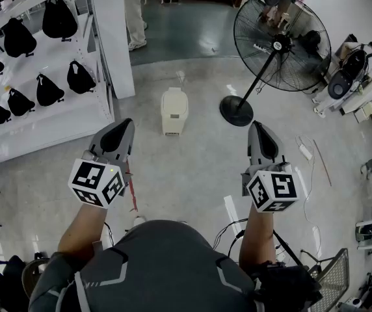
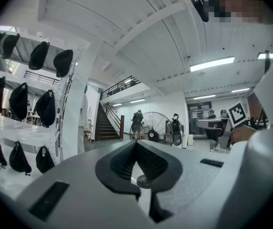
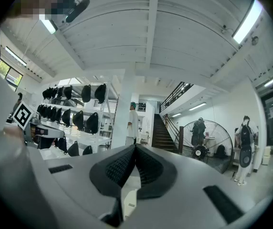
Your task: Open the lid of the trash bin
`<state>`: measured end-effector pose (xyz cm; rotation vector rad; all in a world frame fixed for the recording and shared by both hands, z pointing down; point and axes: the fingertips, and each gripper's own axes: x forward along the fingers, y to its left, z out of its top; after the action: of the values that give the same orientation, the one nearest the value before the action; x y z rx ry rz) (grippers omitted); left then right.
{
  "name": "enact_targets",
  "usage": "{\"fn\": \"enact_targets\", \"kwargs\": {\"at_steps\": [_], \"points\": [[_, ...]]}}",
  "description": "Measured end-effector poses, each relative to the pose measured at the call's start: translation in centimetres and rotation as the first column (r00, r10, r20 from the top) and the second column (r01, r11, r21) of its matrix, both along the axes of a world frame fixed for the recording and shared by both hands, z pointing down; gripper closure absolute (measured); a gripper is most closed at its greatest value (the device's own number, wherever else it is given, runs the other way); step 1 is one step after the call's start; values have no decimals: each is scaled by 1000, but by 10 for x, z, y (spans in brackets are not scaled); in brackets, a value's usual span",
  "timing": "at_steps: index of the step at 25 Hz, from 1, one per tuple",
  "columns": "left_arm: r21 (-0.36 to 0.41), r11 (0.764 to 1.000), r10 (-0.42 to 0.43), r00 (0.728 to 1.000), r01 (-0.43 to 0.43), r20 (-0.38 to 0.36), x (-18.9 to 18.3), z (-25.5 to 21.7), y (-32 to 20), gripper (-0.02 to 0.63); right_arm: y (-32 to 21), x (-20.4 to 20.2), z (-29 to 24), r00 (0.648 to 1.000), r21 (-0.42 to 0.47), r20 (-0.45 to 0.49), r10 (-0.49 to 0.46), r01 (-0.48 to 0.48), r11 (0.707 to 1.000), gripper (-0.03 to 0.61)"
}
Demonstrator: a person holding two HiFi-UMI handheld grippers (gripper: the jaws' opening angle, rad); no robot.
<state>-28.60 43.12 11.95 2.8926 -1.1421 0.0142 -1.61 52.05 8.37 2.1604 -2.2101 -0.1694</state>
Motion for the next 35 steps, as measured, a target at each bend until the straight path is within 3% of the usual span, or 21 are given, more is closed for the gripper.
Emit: {"fn": "enact_targets", "kwargs": {"at_steps": [20,25,35], "points": [[-2,1000,-9,1000,9,-10,23,-2,19,606,13,17,-1,999,9,-12,-38,38,999,552],[9,1000,9,999,-10,33,41,1,16,606,1,33,4,999,10,25,-36,36,999,552],[34,999,-24,1000,23,18,93,8,11,606,-5,85,20,995,28,70,-75,74,997,551]]}}
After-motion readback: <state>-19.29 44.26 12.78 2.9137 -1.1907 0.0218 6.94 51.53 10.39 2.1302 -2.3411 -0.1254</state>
